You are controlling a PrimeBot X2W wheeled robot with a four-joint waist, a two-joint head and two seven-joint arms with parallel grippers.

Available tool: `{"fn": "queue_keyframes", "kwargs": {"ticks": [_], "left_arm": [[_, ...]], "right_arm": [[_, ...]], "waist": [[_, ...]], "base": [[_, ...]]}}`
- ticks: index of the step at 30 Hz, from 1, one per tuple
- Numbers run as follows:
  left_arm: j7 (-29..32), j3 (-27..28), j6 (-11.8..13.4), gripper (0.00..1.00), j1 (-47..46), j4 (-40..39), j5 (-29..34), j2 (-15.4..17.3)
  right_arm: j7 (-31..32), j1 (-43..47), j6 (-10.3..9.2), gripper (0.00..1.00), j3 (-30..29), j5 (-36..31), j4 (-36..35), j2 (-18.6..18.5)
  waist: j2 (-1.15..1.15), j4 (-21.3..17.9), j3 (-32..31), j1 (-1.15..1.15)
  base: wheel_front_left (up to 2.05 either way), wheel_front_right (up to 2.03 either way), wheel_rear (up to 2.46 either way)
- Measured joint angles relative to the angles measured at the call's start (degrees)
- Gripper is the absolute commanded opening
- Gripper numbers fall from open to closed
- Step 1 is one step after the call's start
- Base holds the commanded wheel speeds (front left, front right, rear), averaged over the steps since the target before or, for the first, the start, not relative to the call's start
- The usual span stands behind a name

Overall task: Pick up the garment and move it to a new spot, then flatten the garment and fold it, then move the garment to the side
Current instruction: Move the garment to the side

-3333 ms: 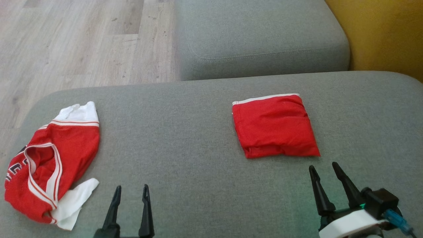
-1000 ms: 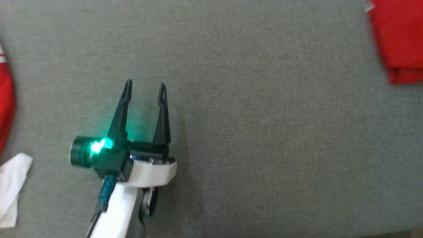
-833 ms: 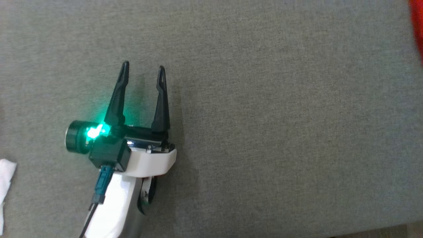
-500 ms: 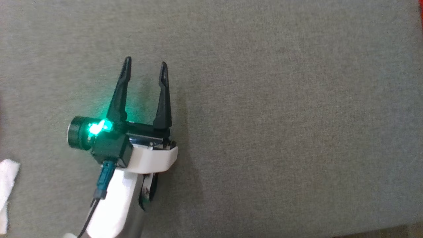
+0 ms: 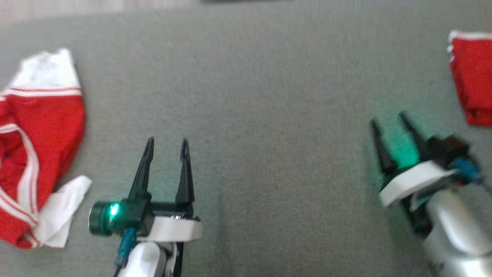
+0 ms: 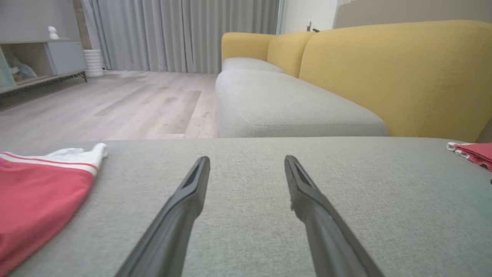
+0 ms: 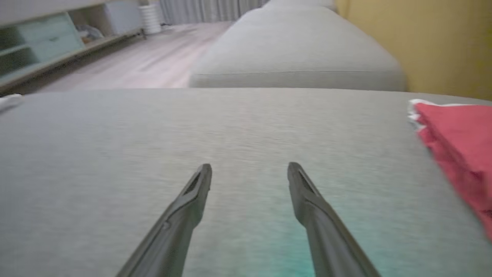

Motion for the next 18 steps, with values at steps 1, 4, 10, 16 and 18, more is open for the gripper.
{"fn": "queue_keyframes", "kwargs": {"ticks": [1, 4, 10, 16, 18], "left_arm": [[0.0, 0.4, 0.1, 1.0, 0.9, 0.1, 0.0, 0.0], [0.0, 2.4, 0.2, 1.0, 4.3, 0.3, 0.7, 0.0], [0.0, 4.5, -1.6, 1.0, 11.2, 0.5, 2.8, 0.1], [0.0, 6.0, -2.7, 1.0, 12.4, 1.9, 4.1, 0.1], [0.0, 6.4, -2.7, 1.0, 12.7, 2.3, 4.1, 0.1]], "right_arm": [[-0.3, 1.2, 0.0, 1.0, 1.2, 0.8, -0.3, 1.0], [-0.5, 5.2, 0.0, 1.0, 1.5, 1.6, -4.2, 3.9], [-0.7, 17.0, 0.0, 1.0, -3.5, -3.0, -14.4, 8.1], [-0.7, 23.8, 0.0, 1.0, -8.3, -4.5, -15.6, 11.1], [-0.7, 24.0, 0.0, 1.0, -9.3, -4.7, -16.0, 11.6]], "waist": [[0.0, 0.3, -1.6, 0.0], [0.0, 1.0, -6.3, 0.0], [0.0, 1.6, -14.5, -0.01], [0.0, 1.4, -18.7, 0.0], [0.0, 1.2, -19.2, 0.01]], "base": [[0.0, 0.0, 0.0], [0.0, 0.0, 0.0], [0.0, 0.0, 0.0], [0.0, 0.0, 0.0], [0.0, 0.0, 0.0]]}}
